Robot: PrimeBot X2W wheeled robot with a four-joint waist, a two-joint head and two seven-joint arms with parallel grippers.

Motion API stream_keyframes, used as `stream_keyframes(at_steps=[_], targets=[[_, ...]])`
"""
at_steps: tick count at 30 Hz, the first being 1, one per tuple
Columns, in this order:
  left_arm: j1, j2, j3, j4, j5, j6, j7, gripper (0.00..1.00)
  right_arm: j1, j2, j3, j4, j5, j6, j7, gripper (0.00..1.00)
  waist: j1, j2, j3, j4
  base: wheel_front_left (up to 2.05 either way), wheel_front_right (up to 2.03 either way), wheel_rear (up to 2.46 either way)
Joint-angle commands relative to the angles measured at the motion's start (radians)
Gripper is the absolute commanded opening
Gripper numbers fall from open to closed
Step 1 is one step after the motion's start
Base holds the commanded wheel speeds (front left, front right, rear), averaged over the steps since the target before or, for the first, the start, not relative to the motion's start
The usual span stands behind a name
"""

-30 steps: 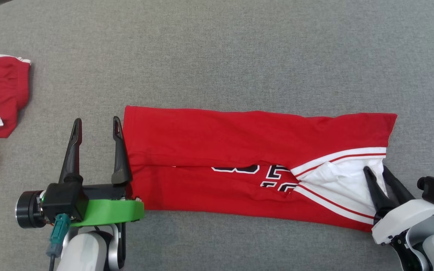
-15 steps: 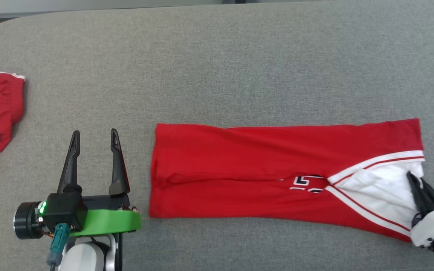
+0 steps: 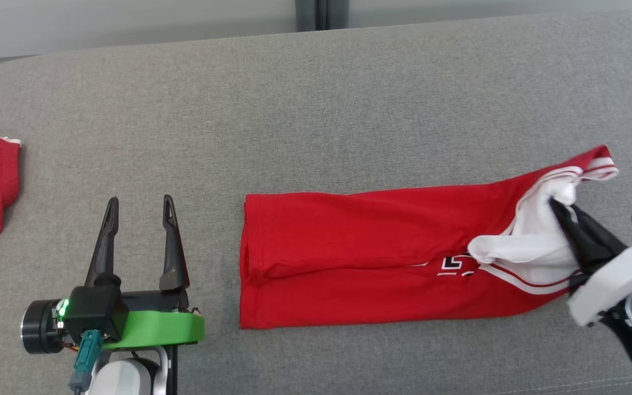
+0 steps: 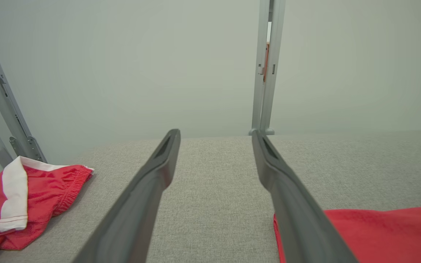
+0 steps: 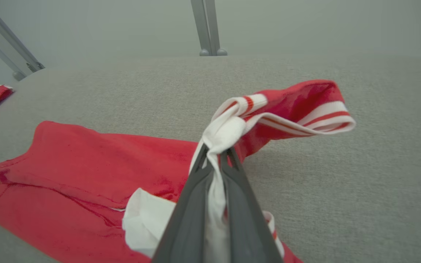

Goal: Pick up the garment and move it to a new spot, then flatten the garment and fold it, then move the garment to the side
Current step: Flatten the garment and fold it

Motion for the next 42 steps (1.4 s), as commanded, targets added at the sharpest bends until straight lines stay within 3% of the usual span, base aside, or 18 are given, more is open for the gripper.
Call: stream_keyframes(at_steps=[1,5,8,13,19,22,23,25,29,33,37,42], targets=[[0.008,-0.002,0.004,0.0,0.011,-0.003,-0.003,1.0,-0.024,0.033,0.028,-0.052,-0.007,-0.001,0.033,0.0,0.0,-0.0001,-0.003,-0.004,0.0,0.0,0.0],[-0.004,-0.005,0.005,0.0,0.012,-0.008,-0.003,1.0,-0.083,0.158,0.113,-0.145,-0.018,-0.001,0.112,0.0,0.0,-0.0001,0.007,0.0,0.0,0.0,0.0],[-0.023,-0.009,-0.003,0.004,0.015,-0.014,-0.003,1.0,-0.137,0.253,0.2,-0.143,-0.023,-0.001,0.137,0.0,0.0,-0.0001,0.021,0.016,0.0,0.0,0.0],[-0.052,-0.02,-0.017,0.015,0.015,-0.022,-0.003,1.0,-0.206,0.393,0.322,-0.038,-0.01,-0.001,0.118,0.0,0.0,-0.0001,0.049,0.06,0.0,0.0,0.0],[-0.078,-0.032,-0.024,0.033,0.012,-0.028,-0.003,1.0,-0.253,0.47,0.403,0.131,0.011,-0.001,0.032,0.0,0.0,-0.0001,0.08,0.1,0.0,0.0,0.0],[-0.087,-0.036,-0.027,0.036,0.014,-0.028,-0.003,1.0,-0.277,0.483,0.432,0.197,0.038,-0.001,-0.005,0.0,0.0,-0.0001,0.091,0.107,0.0,0.0,0.0],[-0.087,-0.037,-0.028,0.038,0.015,-0.029,-0.003,1.0,-0.291,0.485,0.443,0.216,0.043,-0.001,-0.019,0.15,0.0,-0.0001,0.094,0.108,0.0,0.0,0.0],[-0.093,-0.038,-0.028,0.041,0.017,-0.031,-0.003,1.0,-0.309,0.488,0.46,0.241,0.062,-0.001,-0.05,1.0,0.0,-0.0001,0.098,0.108,0.0,0.0,0.0],[-0.095,-0.04,-0.021,0.043,0.019,-0.03,-0.003,1.0,-0.354,0.459,0.499,0.233,0.067,-0.001,-0.134,1.0,0.0,-0.0001,0.099,0.102,0.0,0.0,0.0],[-0.09,-0.042,-0.016,0.047,0.02,-0.029,-0.003,1.0,-0.38,0.384,0.511,0.182,0.034,-0.001,-0.237,1.0,0.0,-0.0001,0.09,0.089,0.0,0.0,0.0],[-0.07,-0.042,-0.004,0.05,0.026,-0.027,-0.003,1.0,-0.345,0.297,0.406,0.133,-0.034,-0.001,-0.303,1.0,0.0,-0.0001,0.073,0.07,0.0,0.0,0.0],[-0.048,-0.031,0.02,0.056,0.031,-0.024,-0.003,1.0,-0.237,0.228,0.181,0.057,-0.115,-0.001,-0.321,1.0,0.0,-0.0001,0.048,0.029,0.0,0.0,0.0]])
